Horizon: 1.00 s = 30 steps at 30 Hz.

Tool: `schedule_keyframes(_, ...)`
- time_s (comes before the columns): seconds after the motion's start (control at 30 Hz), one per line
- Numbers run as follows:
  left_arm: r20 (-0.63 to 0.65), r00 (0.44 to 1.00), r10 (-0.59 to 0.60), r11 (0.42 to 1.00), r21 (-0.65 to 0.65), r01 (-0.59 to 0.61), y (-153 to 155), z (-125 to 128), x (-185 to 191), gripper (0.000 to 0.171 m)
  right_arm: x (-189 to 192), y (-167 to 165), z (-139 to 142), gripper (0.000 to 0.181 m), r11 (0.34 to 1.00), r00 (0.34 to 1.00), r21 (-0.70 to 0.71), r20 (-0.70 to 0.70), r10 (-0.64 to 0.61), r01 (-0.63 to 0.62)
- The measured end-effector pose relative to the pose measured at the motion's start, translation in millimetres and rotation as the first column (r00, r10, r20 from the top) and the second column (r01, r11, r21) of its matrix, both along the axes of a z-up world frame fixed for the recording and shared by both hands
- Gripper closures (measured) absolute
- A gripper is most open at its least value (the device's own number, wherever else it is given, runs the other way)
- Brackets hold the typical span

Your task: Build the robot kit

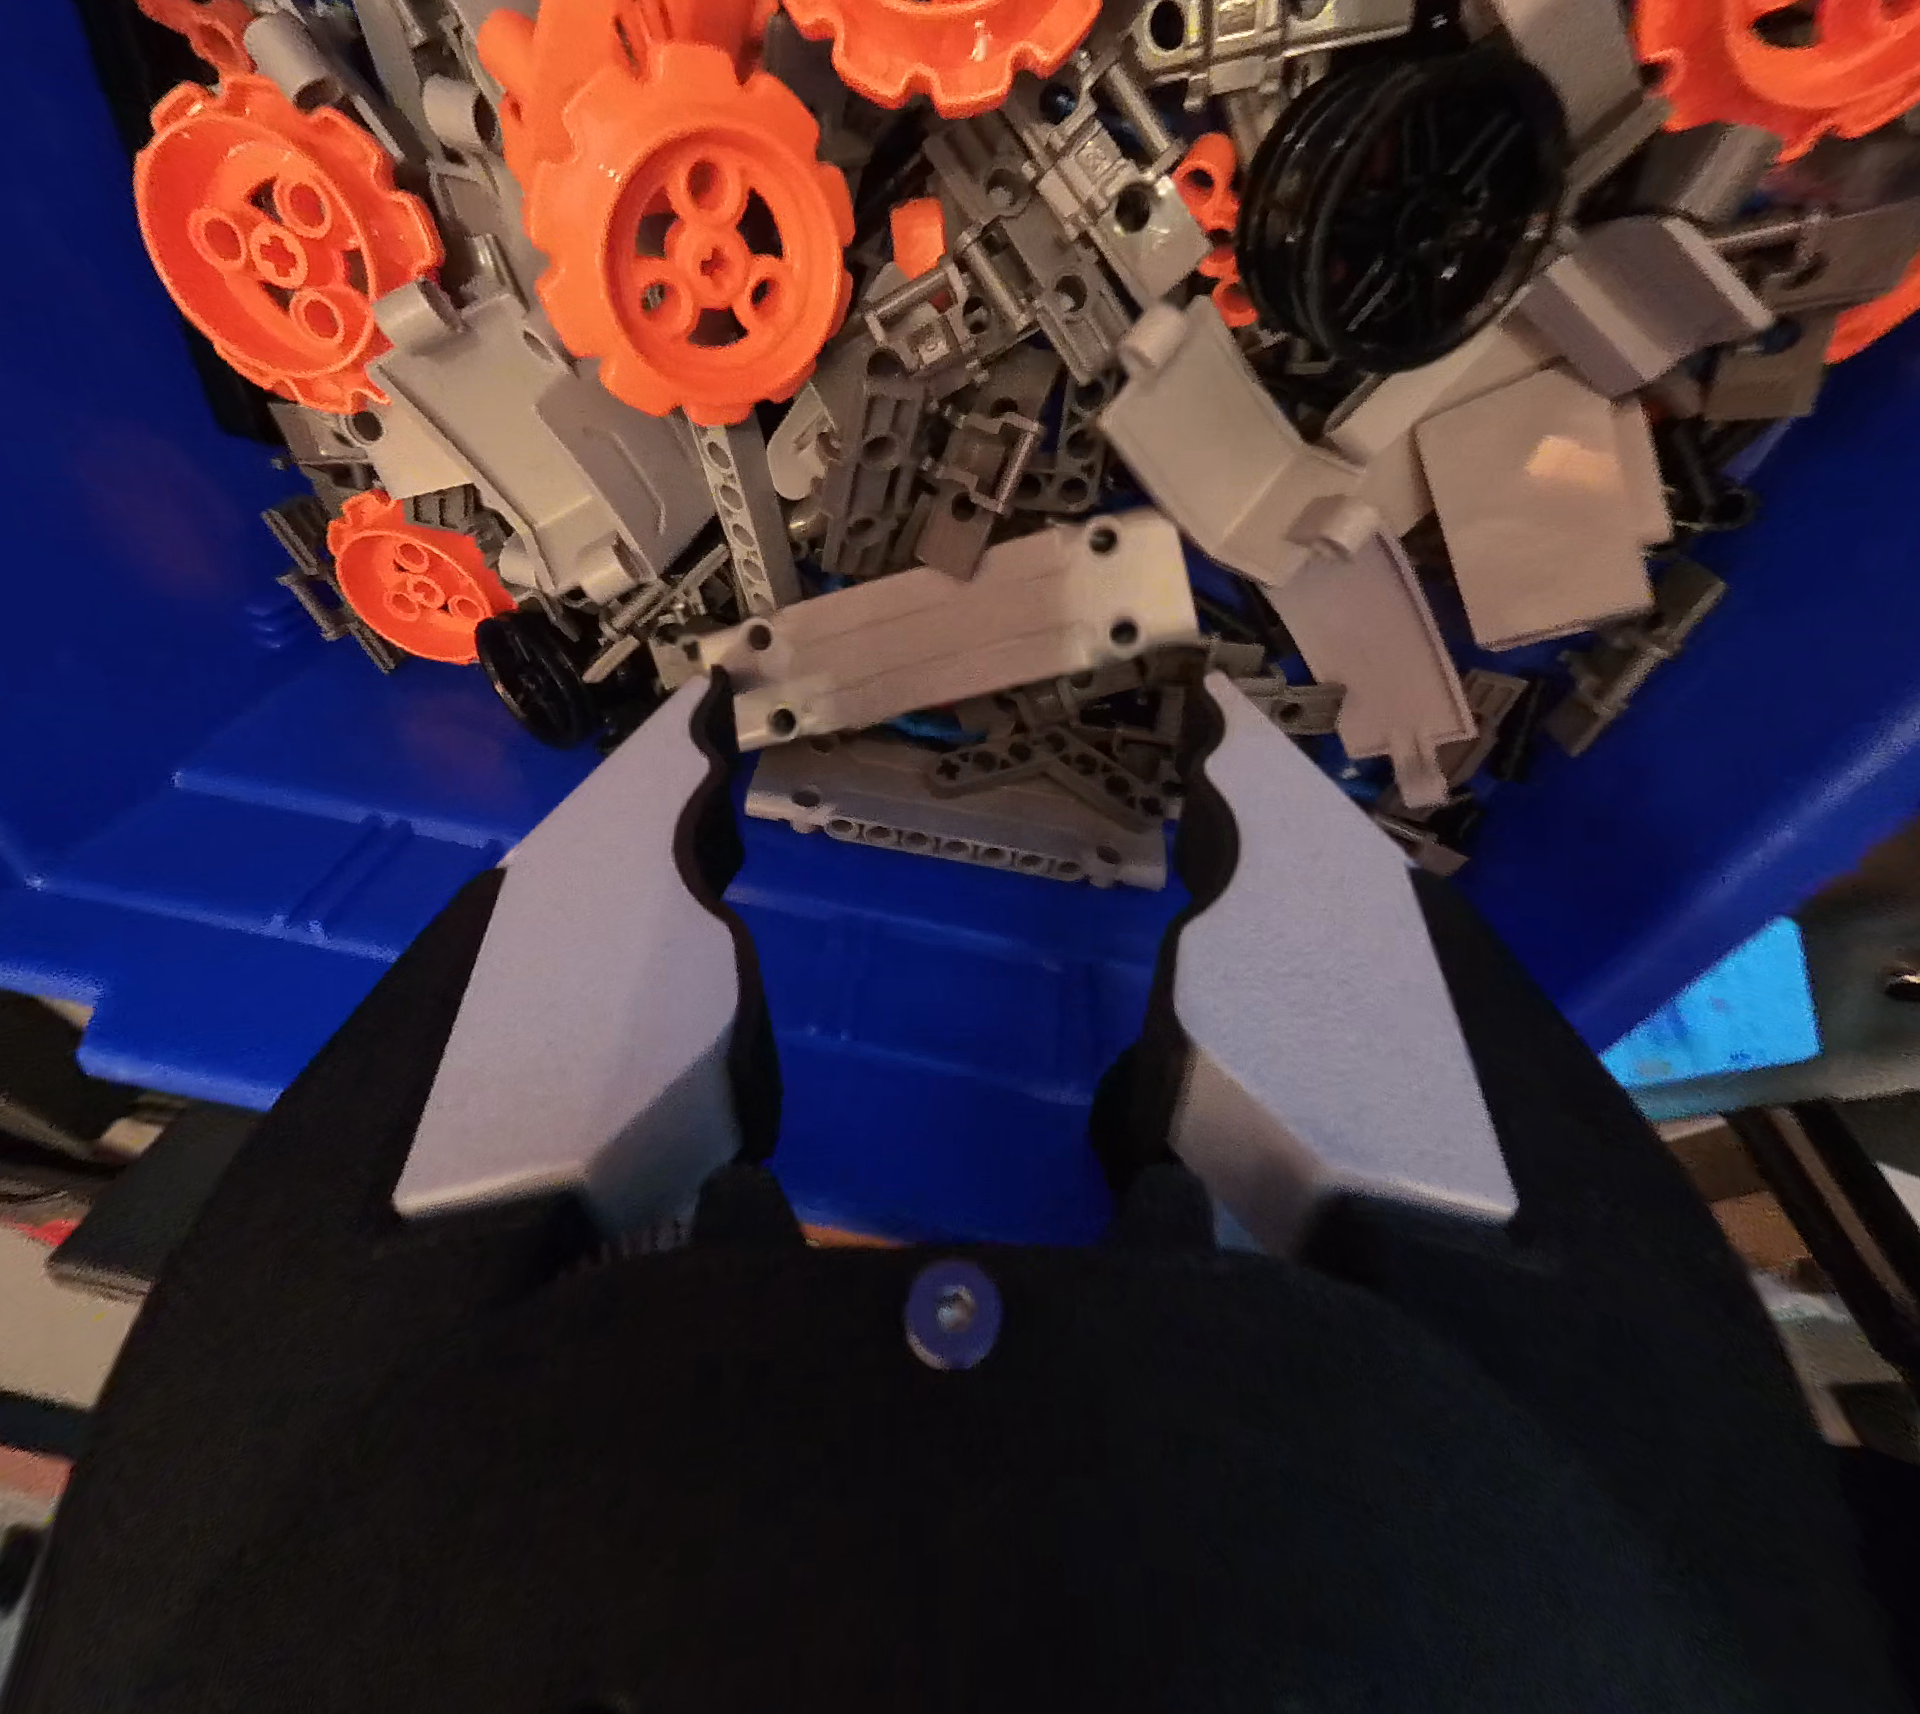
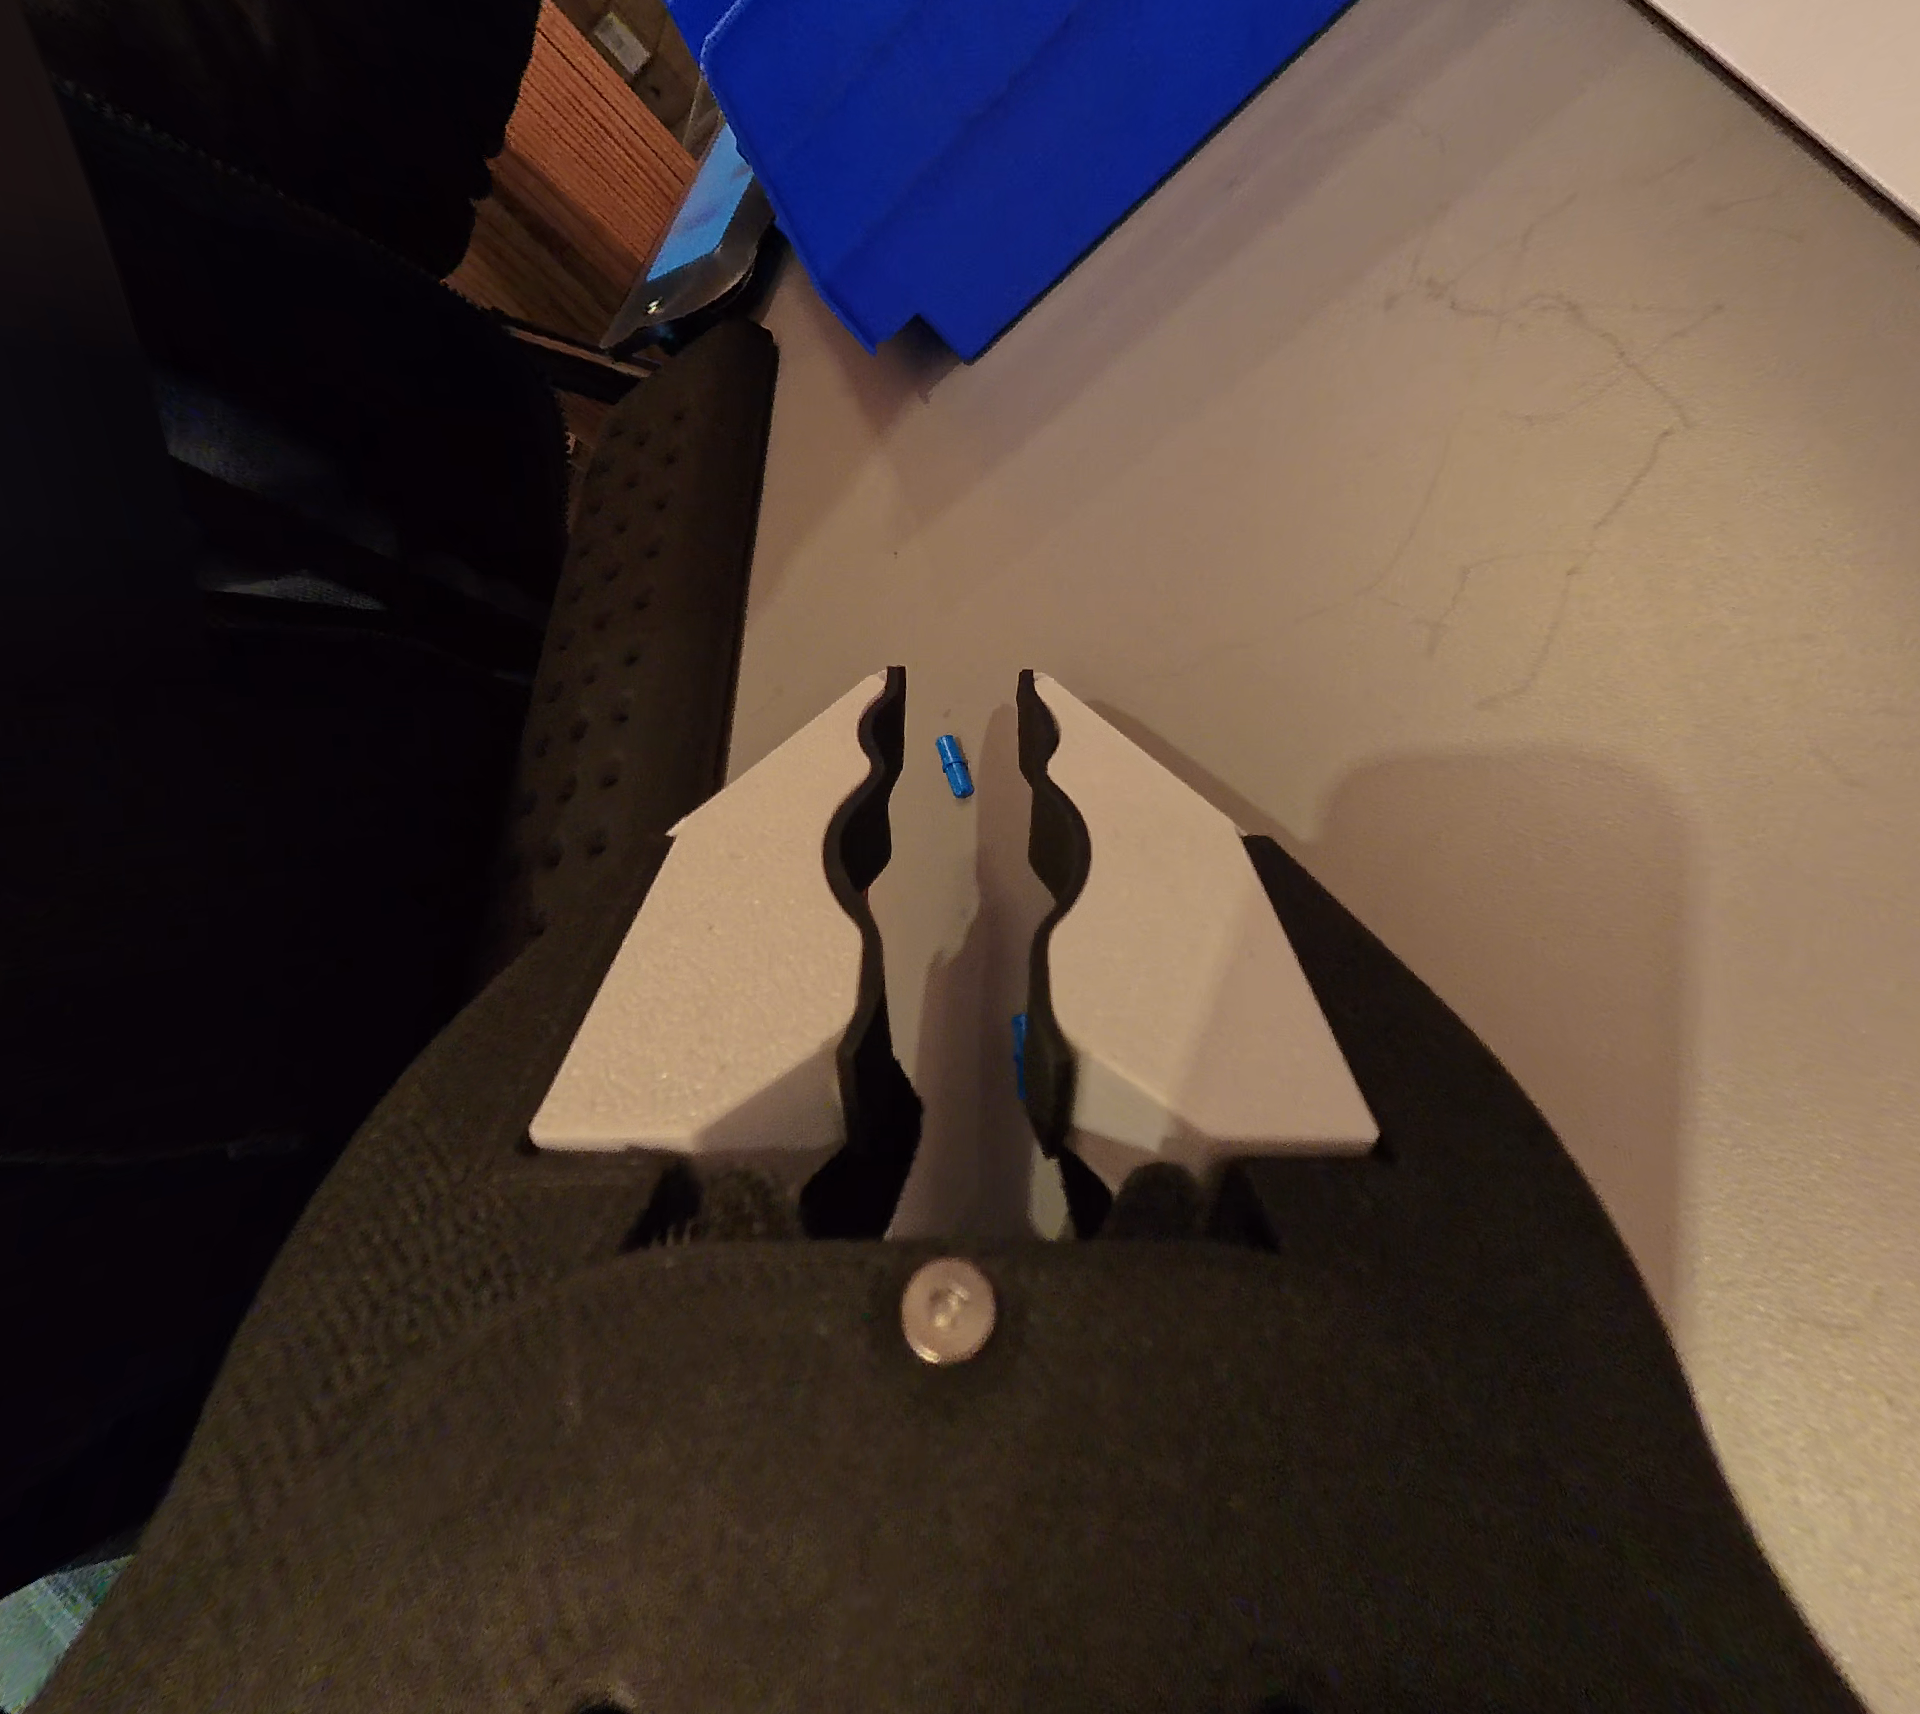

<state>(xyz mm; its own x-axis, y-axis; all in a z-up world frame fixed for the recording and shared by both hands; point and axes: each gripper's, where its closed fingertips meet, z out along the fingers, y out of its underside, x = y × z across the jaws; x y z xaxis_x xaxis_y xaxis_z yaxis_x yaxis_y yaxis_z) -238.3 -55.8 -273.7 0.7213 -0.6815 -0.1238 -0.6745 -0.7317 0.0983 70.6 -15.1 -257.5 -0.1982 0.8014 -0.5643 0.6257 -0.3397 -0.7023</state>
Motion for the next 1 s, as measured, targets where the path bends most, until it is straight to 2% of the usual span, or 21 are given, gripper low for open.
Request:
schedule_keyframes(0.17,-0.037,0.999,-0.02,1.0,0.012,0.02,5.1,-6.6,-0.6,0.091,0.0,0.1,0.6,0.162,1.0,1.0,0.0,-0.002,-0.001,0.001)
schedule_keyframes(0.23,-0.064,0.997,-0.053,0.998,0.037,0.055,8.3,-6.0,-2.8,0.108,0.0,0.1,0.8,0.162,1.0,1.0,0.0,-0.003,0.0,0.0)
schedule_keyframes(0.4,-0.039,0.997,-0.071,0.994,0.08,0.074,10.7,-5.1,-0.2,0.135,-0.1,0.0,1.0,0.162,1.0,1.0,0.001,-0.004,0.0,0.0)
schedule_keyframes(0.5,-0.031,0.994,-0.109,0.989,0.101,0.112,11.4,-5.5,-0.8,0.138,-0.2,-0.1,0.9,0.162,1.0,1.0,0.002,-0.003,0.0,0.0)
schedule_keyframes(0.57,-0.028,0.991,-0.134,0.983,0.123,0.136,13.4,-6.6,0.0,0.126,-0.3,-0.3,0.9,0.162,1.0,1.0,0.003,-0.003,0.001,-0.001)
schedule_keyframes(0.67,-0.041,0.984,-0.174,0.973,0.145,0.178,15.9,-7.9,1.1,0.123,-0.4,-0.5,0.8,0.162,1.0,1.0,0.004,-0.002,0.001,-0.001)
schedule_keyframes(0.73,-0.066,0.979,-0.191,0.965,0.169,0.2,19.8,-6.4,0.6,0.139,-0.4,-0.6,0.6,0.162,1.0,1.0,0.005,-0.001,0.002,-0.002)
schedule_keyframes(1.0,0.014,0.985,-0.175,0.966,0.194,0.169,26.0,7.3,9.4,0.163,-0.4,-0.6,-0.3,0.162,1.0,1.0,0.003,0.001,0.002,-0.002)
